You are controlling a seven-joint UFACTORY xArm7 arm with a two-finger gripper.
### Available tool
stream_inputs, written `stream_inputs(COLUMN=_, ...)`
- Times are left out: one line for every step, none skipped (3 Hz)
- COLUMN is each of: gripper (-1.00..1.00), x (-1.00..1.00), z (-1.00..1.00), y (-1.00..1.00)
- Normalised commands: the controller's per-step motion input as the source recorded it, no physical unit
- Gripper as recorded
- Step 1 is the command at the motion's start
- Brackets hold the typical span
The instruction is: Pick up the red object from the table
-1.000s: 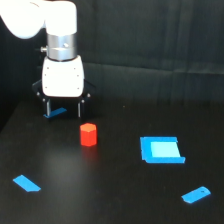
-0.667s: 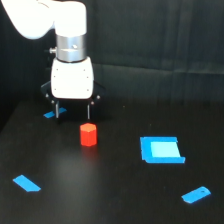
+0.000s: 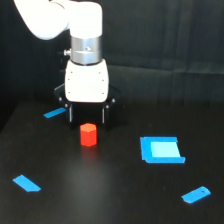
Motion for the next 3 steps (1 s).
stream_inputs(gripper=1.0, x=0.1, z=0.14, y=-0.81)
stream_inputs(gripper=0.93, x=-0.03, z=-0.09, y=-0.69)
stream_inputs(gripper=0.96, x=-0.02, z=0.12, y=-0.64)
